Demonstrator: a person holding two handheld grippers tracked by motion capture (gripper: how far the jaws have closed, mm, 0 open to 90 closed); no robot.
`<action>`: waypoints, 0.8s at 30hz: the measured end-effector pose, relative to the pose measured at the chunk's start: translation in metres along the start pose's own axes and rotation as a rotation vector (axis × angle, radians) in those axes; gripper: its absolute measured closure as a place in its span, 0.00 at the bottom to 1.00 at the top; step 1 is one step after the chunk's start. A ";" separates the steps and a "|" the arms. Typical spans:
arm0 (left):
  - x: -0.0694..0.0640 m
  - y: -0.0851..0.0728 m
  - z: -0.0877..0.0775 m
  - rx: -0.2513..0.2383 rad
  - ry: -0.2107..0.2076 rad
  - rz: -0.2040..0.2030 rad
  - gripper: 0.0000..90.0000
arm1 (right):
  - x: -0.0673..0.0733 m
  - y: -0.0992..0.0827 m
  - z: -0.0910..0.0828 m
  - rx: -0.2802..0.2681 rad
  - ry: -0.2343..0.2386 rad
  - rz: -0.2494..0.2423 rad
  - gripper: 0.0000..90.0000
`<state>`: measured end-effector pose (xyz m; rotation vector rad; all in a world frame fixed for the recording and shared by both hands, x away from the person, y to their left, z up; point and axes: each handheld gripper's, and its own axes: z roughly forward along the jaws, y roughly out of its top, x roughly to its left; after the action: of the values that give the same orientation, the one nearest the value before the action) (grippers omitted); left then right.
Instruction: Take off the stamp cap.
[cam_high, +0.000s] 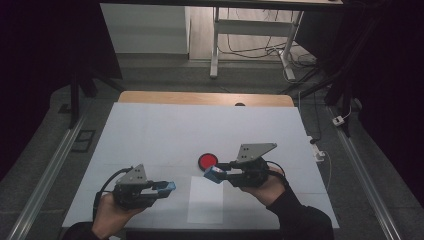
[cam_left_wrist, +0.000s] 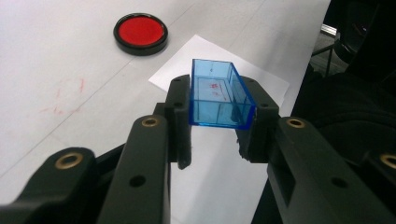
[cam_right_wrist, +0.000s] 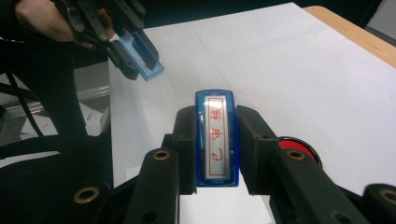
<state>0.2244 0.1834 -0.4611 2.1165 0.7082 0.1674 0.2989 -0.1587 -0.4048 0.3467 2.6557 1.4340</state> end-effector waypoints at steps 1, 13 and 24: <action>0.000 -0.002 -0.002 -0.002 0.005 -0.006 0.76 | 0.000 0.000 0.000 -0.001 -0.003 0.001 0.78; 0.001 -0.024 -0.025 -0.025 0.072 -0.098 0.76 | -0.001 -0.001 -0.001 0.001 -0.015 0.004 0.78; 0.001 -0.047 -0.048 -0.040 0.123 -0.138 0.76 | -0.004 -0.004 -0.001 0.009 -0.037 0.009 0.78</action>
<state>0.1881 0.2390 -0.4688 2.0241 0.9139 0.2359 0.3017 -0.1623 -0.4076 0.3826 2.6360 1.4043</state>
